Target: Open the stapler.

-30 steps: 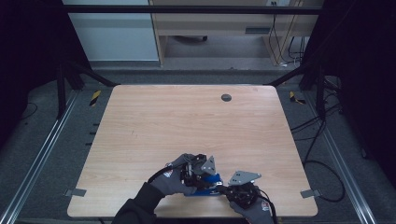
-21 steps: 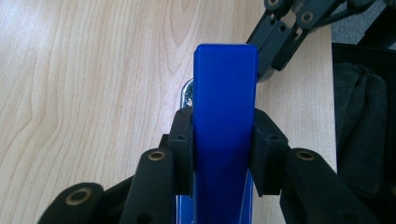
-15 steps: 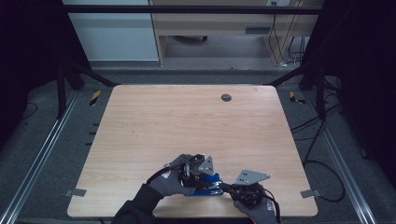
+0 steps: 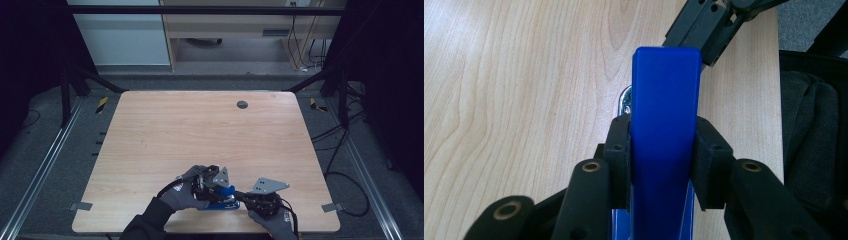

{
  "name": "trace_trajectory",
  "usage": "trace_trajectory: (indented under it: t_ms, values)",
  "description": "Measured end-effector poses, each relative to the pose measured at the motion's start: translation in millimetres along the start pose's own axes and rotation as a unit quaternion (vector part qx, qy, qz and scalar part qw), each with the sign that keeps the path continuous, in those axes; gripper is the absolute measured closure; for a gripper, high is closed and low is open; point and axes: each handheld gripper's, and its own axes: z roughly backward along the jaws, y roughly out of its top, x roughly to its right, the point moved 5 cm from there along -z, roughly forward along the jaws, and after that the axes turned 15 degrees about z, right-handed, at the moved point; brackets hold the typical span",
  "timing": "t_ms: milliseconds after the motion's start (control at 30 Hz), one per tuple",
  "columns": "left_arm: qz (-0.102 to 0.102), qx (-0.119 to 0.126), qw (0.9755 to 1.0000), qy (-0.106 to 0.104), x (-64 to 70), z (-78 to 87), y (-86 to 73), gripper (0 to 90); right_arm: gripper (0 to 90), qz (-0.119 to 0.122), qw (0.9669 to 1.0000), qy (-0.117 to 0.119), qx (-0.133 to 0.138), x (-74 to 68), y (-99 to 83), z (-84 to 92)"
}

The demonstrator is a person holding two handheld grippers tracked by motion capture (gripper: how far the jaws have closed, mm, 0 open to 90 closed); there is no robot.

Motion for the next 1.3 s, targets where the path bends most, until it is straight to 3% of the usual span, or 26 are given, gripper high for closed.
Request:
trace_trajectory:
  t_ms: [167,433,567,700,800,867,1000,1067,1167,1300]
  values:
    - [0.013,0.008,0.9999,-0.001,0.6,2.2,-0.9,62.7,90.0,-0.003,1.0,0.002,0.006,0.2,1.3,-0.3]
    - [0.037,0.044,0.9984,-0.001,5.0,22.3,-5.1,52.8,90.0,-0.005,1.0,0.005,0.005,0.0,1.4,-1.5]
    - [0.052,0.065,0.9964,0.013,3.4,32.9,-9.4,50.0,90.0,-0.006,1.0,0.005,0.005,0.3,1.2,-1.8]
    - [0.075,0.09,0.9929,0.018,0.7,37.0,-14.1,48.6,90.0,-0.008,0.9999,0.006,0.006,0.6,1.1,-1.6]
    - [0.097,0.118,0.9874,0.04,-2.4,40.9,-18.9,45.7,90.0,-0.01,0.9999,0.007,0.005,1.0,1.1,-1.6]
    - [0.121,0.142,0.9816,0.042,-3.3,43.8,-21.4,46.2,90.0,-0.01,0.9999,0.007,0.006,1.2,1.0,-1.5]
    - [0.154,0.184,0.9678,0.074,-2.5,49.7,-27.9,47.3,90.0,-0.01,0.9999,0.008,0.006,1.2,0.8,-2.0]
    - [0.161,0.201,0.9629,0.08,-1.0,50.8,-29.6,47.1,90.0,-0.01,0.9999,0.008,0.005,1.0,0.9,-2.4]
    - [0.165,0.211,0.9582,0.101,1.3,50.1,-33.3,47.2,90.0,-0.01,0.9999,0.008,0.006,0.9,1.3,-2.3]
    - [0.186,0.24,0.9458,0.115,6.0,48.8,-39.3,49.6,90.0,-0.011,0.9999,0.006,0.007,1.2,1.7,-1.6]
